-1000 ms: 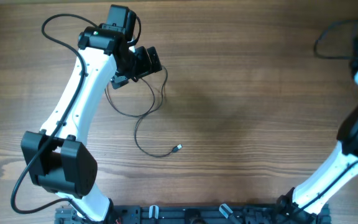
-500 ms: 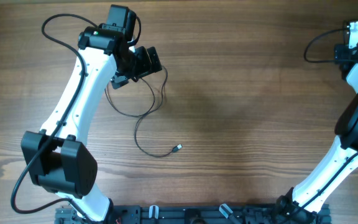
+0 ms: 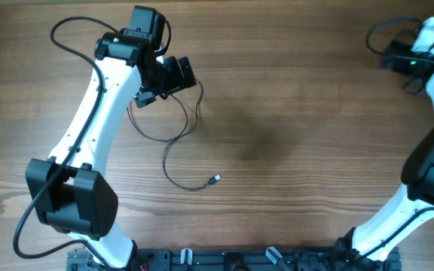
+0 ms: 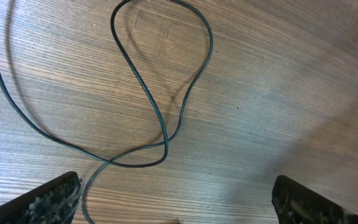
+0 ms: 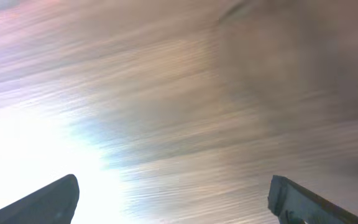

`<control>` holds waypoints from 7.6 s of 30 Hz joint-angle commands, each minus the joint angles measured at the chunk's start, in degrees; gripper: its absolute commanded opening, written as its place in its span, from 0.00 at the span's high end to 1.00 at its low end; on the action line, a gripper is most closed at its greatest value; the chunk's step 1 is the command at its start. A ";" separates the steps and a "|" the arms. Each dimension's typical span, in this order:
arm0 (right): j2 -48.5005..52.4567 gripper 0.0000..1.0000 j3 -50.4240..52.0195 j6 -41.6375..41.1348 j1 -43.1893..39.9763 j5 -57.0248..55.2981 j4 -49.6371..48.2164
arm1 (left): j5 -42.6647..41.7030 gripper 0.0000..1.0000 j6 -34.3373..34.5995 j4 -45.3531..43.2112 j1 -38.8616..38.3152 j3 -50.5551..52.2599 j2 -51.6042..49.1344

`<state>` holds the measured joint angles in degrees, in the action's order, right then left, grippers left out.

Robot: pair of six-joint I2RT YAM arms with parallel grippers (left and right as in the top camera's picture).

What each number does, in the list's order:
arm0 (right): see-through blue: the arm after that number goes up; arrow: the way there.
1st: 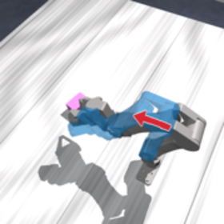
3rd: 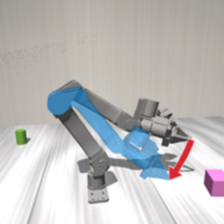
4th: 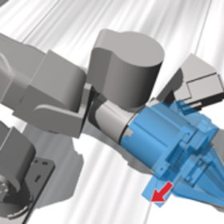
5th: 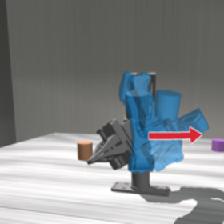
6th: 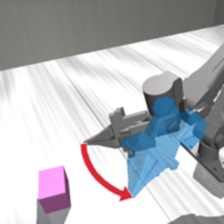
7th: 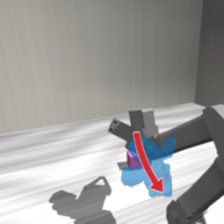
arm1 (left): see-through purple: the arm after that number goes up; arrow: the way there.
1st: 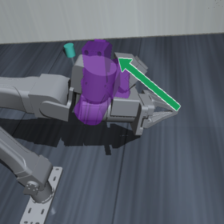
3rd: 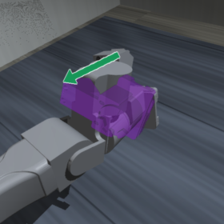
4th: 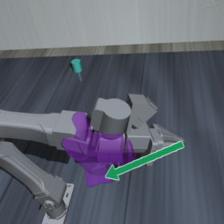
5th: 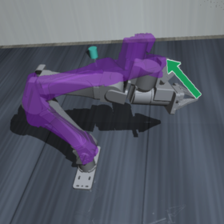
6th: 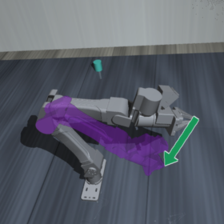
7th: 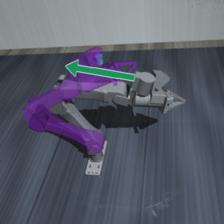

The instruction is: Untangle cables

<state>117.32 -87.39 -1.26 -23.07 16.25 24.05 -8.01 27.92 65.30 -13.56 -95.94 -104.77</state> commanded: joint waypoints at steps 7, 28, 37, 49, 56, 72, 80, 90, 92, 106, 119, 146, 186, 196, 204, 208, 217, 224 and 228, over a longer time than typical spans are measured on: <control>-0.33 0.00 5.16 -15.13 16.59 21.14 6.73 | -0.24 0.00 -0.09 0.00 -0.15 0.37 -0.42; -0.33 0.00 12.85 -24.87 47.87 12.66 3.02 | 1.92 0.00 -0.74 3.50 1.92 0.35 -0.35; -0.31 0.00 12.85 -28.15 55.04 11.37 -5.66 | 5.09 0.00 -0.72 5.35 9.44 -0.13 -0.33; 0.28 0.00 12.85 -29.49 64.39 -6.51 -11.32 | 2.51 0.00 -0.68 8.24 22.77 -0.11 -0.24; 5.40 0.22 12.85 -33.44 66.27 -19.26 -14.08 | 2.54 0.00 -0.68 8.24 24.61 -0.11 -0.24; -9.92 0.96 7.48 -7.30 58.86 -23.50 -12.70 | 2.54 0.00 -0.68 8.24 24.61 -0.11 -0.24; -29.27 0.96 7.45 16.26 45.03 -27.39 -19.87 | 2.54 0.00 -0.68 8.24 24.61 -0.11 -0.24; -25.64 0.96 7.48 27.98 28.06 -27.36 -20.39 | 2.54 0.00 -0.68 8.24 24.61 -0.11 -0.24; -23.37 0.96 7.48 25.70 25.97 -27.32 -20.31 | 2.54 0.00 -0.68 8.24 24.61 -0.11 -0.24; -5.88 0.96 7.48 21.59 22.69 -19.39 -23.23 | 2.54 0.00 -0.68 8.24 24.61 -0.11 -0.24; -2.89 0.00 7.48 8.90 18.49 -19.15 -23.54 | 2.54 0.00 -0.68 8.24 24.61 -0.11 -0.24; -52.43 0.00 7.63 10.10 18.51 -17.09 -10.97 | 2.54 0.00 -0.68 8.24 24.61 -0.11 -0.24; -95.80 0.00 23.37 10.29 18.82 5.97 -14.95 | 2.54 0.00 -0.68 8.24 24.61 -0.11 -0.24; -106.31 0.00 25.27 17.29 20.59 5.25 -16.98 | 2.54 0.00 -0.68 8.24 24.61 -0.11 -0.24; -114.07 0.00 25.27 21.46 20.59 5.70 -16.31 | 2.54 0.00 -0.68 8.24 24.61 -0.11 -0.24; -116.54 0.00 25.27 21.73 20.59 6.40 -16.35 | 2.54 0.00 -0.68 8.24 24.61 -0.11 -0.24; -117.07 0.00 25.18 23.80 20.39 7.19 -17.14 | 2.54 0.00 -0.68 8.24 24.61 -0.11 -0.24; -117.02 0.00 29.24 29.38 18.86 6.43 -17.16 | 2.54 0.00 -0.68 8.24 24.61 -0.11 -0.24; -117.00 0.00 34.49 31.01 18.86 5.84 -16.39 | 2.54 0.00 -0.68 8.24 24.61 -0.11 -0.24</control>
<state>1.21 -56.97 26.65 -3.95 22.68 6.76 -4.99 27.70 73.54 10.85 -95.94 -104.79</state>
